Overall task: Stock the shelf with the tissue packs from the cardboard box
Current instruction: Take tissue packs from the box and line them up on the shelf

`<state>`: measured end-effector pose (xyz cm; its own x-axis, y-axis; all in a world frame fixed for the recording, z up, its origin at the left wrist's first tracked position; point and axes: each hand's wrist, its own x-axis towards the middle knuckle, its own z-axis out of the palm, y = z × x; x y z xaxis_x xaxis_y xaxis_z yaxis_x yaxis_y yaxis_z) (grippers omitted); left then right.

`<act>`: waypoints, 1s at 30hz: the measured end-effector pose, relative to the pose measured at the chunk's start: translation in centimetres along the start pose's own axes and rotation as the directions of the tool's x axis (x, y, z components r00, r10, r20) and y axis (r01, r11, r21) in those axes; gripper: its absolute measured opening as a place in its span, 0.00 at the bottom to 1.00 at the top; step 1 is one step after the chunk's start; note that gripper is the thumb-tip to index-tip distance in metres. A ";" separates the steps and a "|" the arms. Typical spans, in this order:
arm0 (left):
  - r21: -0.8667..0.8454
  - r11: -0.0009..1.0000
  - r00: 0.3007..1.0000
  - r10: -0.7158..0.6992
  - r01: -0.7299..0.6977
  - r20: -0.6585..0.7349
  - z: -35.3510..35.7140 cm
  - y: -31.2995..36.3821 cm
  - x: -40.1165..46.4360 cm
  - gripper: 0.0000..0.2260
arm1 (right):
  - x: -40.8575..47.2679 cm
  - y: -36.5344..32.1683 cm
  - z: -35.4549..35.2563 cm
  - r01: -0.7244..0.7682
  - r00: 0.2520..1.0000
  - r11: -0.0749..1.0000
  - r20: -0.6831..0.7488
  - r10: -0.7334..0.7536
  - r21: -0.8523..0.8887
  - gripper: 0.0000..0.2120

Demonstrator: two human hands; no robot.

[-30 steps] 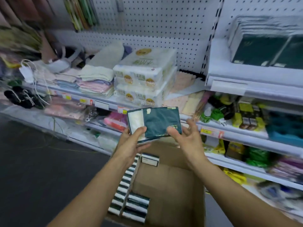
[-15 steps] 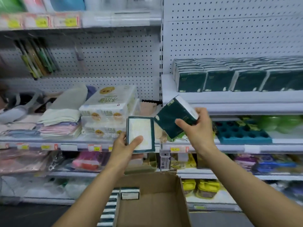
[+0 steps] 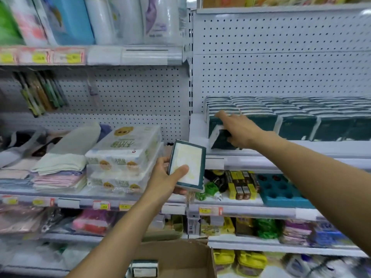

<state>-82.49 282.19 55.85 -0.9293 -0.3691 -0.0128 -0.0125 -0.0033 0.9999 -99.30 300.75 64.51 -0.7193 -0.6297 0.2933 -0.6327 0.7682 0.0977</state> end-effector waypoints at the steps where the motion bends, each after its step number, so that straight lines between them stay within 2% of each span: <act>1: -0.004 1.000 1.000 0.001 -0.001 -0.003 0.4 0.1 0.3 0.20 | 0.7 0.5 0.5 0.009 0.999 1.000 0.034 -0.010 0.024 0.35; 3: -0.009 1.000 1.000 0.003 -0.003 -0.010 0.8 0.3 0.8 0.21 | 1.7 1.7 1.5 0.002 1.000 0.992 0.030 -0.005 0.122 0.34; 5: -0.006 1.000 1.000 0.002 -0.002 -0.023 1.0 0.4 1.2 0.21 | 2.2 2.9 2.4 0.014 0.999 0.982 -0.046 -0.005 0.188 0.26; 8: 0.004 1.000 0.999 0.003 -0.003 -0.038 1.1 0.7 1.9 0.20 | 2.5 4.3 3.5 0.104 0.985 0.983 -0.152 -0.081 0.151 0.17; 12: 0.062 0.998 0.999 0.018 -0.017 -0.026 1.3 1.4 3.2 0.19 | 3.2 5.0 4.2 0.193 0.955 0.976 -0.247 -0.163 0.104 0.17; 18: 0.059 0.998 1.000 0.019 -0.019 -0.004 1.9 2.2 4.7 0.19 | 3.5 5.4 5.1 0.147 0.952 0.989 -0.273 -0.134 0.025 0.20; 20: 0.132 0.988 0.997 0.080 -0.077 -0.018 2.2 2.3 4.7 0.18 | 2.9 5.1 5.2 0.169 0.922 0.986 -0.353 -0.158 -0.002 0.17; 21: 0.226 0.963 0.986 0.162 -0.148 -0.043 2.4 2.3 4.6 0.17 | 2.3 4.7 5.1 0.174 0.894 0.984 -0.422 -0.148 0.024 0.12; 22: 0.359 0.902 0.956 0.284 -0.241 -0.071 2.6 2.2 4.6 0.15 | 1.5 4.0 4.6 0.180 0.883 0.977 -0.456 -0.107 0.119 0.06; 23: 0.501 0.800 0.903 0.422 -0.329 -0.082 2.7 2.2 4.5 0.14 | 0.7 3.1 4.0 0.150 0.908 0.945 -0.418 -0.015 0.291 0.10; 24: 0.612 0.675 0.828 0.558 -0.412 -0.058 2.7 2.1 4.4 0.15 | -0.1 2.1 3.4 0.068 0.954 0.858 -0.286 0.094 0.510 0.18; 25: 0.683 0.547 0.745 0.667 -0.484 -0.006 2.8 2.0 4.4 0.16 | -0.8 1.1 2.7 -0.041 0.982 0.694 -0.101 0.162 0.719 0.25; 26: 0.731 0.422 0.663 0.746 -0.536 0.055 2.8 1.9 4.5 0.17 | -1.4 0.3 2.2 -0.154 0.982 0.495 0.076 0.175 0.855 0.31; 27: 0.770 0.303 0.586 0.802 -0.562 0.112 2.8 1.8 4.5 0.19 | -1.8 -0.2 1.9 -0.250 0.965 0.324 0.209 0.155 0.913 0.34; 28: 0.800 0.196 0.519 0.839 -0.567 0.162 2.9 1.8 4.5 0.20 | -2.0 -0.4 1.8 -0.310 0.949 0.214 0.288 0.129 0.926 0.35; 30: 0.822 0.035 0.407 0.880 -0.568 0.244 3.1 1.8 4.4 0.21 | -2.7 -0.7 1.9 -0.325 0.944 0.112 0.316 0.094 0.939 0.33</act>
<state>-87.77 283.48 57.60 -0.4790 0.0733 0.8747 0.2236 0.9738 0.0408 -97.49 301.69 61.89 -0.8291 -0.5589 -0.0141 -0.1066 0.1827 -0.9774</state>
